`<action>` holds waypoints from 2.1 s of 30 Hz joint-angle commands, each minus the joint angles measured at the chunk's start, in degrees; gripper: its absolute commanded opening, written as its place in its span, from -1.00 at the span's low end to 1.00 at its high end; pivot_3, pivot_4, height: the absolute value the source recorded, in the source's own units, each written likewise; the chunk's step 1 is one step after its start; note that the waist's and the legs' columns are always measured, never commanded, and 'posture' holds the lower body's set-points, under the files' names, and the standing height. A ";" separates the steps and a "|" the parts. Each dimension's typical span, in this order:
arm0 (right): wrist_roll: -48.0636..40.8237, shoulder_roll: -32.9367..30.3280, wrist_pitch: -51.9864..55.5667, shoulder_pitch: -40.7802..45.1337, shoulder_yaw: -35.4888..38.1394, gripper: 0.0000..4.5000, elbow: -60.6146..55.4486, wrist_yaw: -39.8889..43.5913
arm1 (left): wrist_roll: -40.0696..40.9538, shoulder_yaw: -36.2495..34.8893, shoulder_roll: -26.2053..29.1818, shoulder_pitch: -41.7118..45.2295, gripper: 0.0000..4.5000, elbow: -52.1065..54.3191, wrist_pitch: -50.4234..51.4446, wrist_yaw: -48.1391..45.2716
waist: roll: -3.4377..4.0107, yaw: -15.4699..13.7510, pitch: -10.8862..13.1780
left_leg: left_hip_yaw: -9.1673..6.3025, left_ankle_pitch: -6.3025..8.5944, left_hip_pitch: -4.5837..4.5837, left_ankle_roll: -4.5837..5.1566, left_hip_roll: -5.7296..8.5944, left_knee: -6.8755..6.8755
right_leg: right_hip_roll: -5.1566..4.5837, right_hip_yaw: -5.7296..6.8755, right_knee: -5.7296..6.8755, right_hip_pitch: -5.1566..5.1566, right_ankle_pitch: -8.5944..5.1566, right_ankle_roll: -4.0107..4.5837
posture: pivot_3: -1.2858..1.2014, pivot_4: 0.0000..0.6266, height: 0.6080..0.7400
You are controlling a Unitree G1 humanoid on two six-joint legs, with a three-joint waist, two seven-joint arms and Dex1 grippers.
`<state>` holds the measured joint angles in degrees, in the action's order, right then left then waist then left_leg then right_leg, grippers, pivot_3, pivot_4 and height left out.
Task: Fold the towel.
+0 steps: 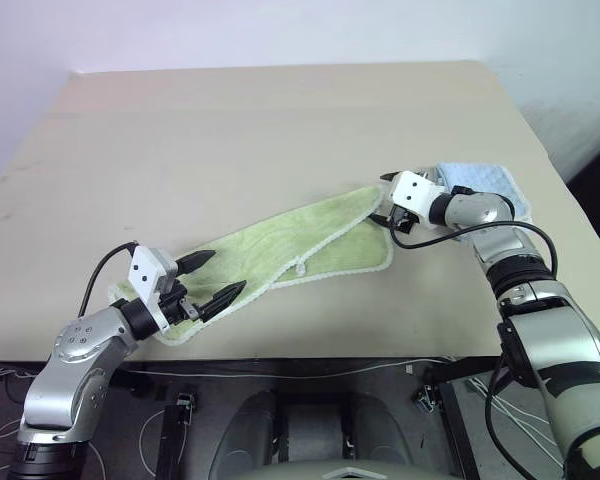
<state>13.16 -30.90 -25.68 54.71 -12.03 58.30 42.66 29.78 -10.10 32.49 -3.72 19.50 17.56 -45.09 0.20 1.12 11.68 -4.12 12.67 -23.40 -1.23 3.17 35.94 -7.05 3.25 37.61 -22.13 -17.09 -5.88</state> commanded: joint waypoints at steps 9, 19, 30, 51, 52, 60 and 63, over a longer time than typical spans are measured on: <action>0.49 1.19 -4.20 3.64 0.10 -0.97 1.90 -1.52 | -1.45 -1.55 -0.24 -1.26 1.00 -4.08 -6.86 -2.41 | 0.00 -0.13 0.00 | 0.15 0.03 0.00 0.05 -0.02 0.02 | 0.01 -0.15 0.11 -0.13 0.01 0.01 | 0.03 -0.52 1.00; -7.56 0.30 8.31 7.43 7.31 -1.00 -8.43 0.52 | -1.16 -5.03 2.16 -1.76 1.00 -3.53 -7.12 -2.33 | 0.01 -0.09 0.01 | 0.23 0.05 0.00 0.08 -0.05 0.06 | 0.01 -0.25 0.31 -0.26 0.01 0.02 | 0.03 -0.52 1.00; -11.84 1.35 27.71 11.60 12.87 -1.00 -21.96 -7.02 | 3.42 -5.64 3.42 3.77 1.00 0.51 -1.15 -0.71 | 0.01 -0.35 0.00 | 0.27 0.05 -0.02 0.08 -0.06 0.07 | 0.01 -0.30 0.36 -0.33 0.03 0.05 | 0.03 -0.52 1.00; -8.05 -0.74 36.55 12.58 11.40 -1.00 -26.15 -15.62 | -8.93 7.18 2.79 5.13 1.00 -3.83 -11.77 -7.31 | 0.00 -0.19 0.00 | 0.65 0.06 -0.03 0.11 -0.09 -0.01 | 0.05 -0.65 0.46 -0.58 0.04 0.04 | 0.03 -0.52 1.00; -7.94 -0.74 36.45 12.35 11.34 -1.00 -26.16 -15.67 | -9.68 7.90 2.69 5.44 1.00 -4.87 -12.26 -7.46 | 0.00 -0.17 0.00 | 0.67 0.06 -0.03 0.11 -0.09 -0.01 | 0.05 -0.66 0.46 -0.58 0.04 0.04 | 0.03 -0.52 1.00; -7.47 -1.03 36.30 10.25 12.00 -1.00 -23.94 -17.55 | -15.90 12.29 1.20 9.69 1.00 -14.63 -18.31 -7.38 | 0.00 -0.22 0.00 | 0.69 0.06 -0.03 0.12 -0.09 -0.01 | 0.08 -0.68 0.48 -0.60 0.04 0.03 | 0.03 -0.52 1.00; -7.66 -1.17 36.74 9.42 12.21 -1.00 -24.41 -17.99 | -18.08 15.25 0.29 12.20 1.00 -16.11 -18.16 -7.86 | 0.00 -0.28 0.00 | 0.69 0.06 -0.03 0.12 -0.09 0.00 | 0.08 -0.68 0.48 -0.60 0.05 0.02 | 0.03 -0.52 1.00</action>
<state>5.55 -31.08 11.21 63.35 -1.14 35.33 25.58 12.71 3.98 33.17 7.42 2.92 0.47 -52.54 0.20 0.83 11.69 -3.43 12.74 -23.43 -1.10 3.08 35.94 -6.97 2.57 38.10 -22.73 -17.04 -5.87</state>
